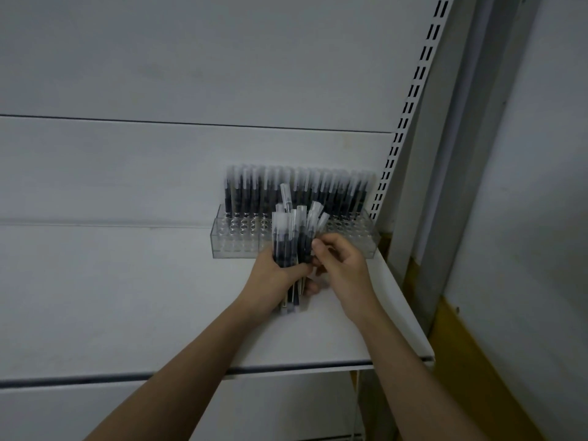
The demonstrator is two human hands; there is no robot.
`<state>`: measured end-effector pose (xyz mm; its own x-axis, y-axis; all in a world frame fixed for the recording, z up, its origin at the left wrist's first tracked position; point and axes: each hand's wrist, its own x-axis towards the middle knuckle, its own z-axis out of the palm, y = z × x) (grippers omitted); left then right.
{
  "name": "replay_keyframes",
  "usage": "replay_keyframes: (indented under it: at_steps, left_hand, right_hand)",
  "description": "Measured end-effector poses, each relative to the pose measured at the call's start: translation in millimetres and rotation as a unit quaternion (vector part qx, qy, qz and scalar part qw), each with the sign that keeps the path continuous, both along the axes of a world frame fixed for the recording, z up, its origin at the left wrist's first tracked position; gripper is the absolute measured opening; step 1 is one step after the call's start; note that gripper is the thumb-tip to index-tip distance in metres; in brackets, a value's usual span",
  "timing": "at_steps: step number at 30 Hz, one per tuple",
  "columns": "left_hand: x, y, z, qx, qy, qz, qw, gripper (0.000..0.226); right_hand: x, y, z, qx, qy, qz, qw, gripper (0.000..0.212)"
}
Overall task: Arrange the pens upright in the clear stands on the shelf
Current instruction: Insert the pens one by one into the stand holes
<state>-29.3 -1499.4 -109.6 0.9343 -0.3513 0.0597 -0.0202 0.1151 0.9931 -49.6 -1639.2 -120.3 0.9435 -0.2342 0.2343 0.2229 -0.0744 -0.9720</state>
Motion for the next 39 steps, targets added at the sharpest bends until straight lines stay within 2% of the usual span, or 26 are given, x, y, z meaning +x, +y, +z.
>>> replay_keyframes:
  at_steps: [9, 19, 25, 30, 33, 39]
  left_hand:
    - [-2, 0, 1, 0.009, -0.001, 0.019, 1.0, 0.015]
    - [-5, -1, 4, 0.011, 0.017, 0.017, 1.0, 0.02]
    - [-3, -2, 2, 0.033, 0.026, 0.032, 0.999, 0.021]
    - [1, -2, 1, 0.045, 0.026, 0.045, 0.998, 0.017]
    - [3, -1, -2, 0.053, 0.023, 0.048, 0.997, 0.016]
    - [6, 0, -5, 0.053, 0.018, 0.044, 0.997, 0.015]
  right_hand:
    - [0, 0, 0, 0.028, -0.034, -0.032, 0.999, 0.008]
    - [0, -1, 2, 0.072, -0.045, -0.05, 0.995, 0.004]
    - [2, -6, 0, 0.071, -0.043, -0.083, 0.993, 0.017]
    - [10, -15, 15, 0.087, -0.06, -0.135, 0.985, 0.015]
    - [20, -28, 38, 0.06, -0.08, -0.164, 0.981, 0.011]
    - [42, -56, 75, -0.088, -0.104, -0.233, 0.963, 0.004]
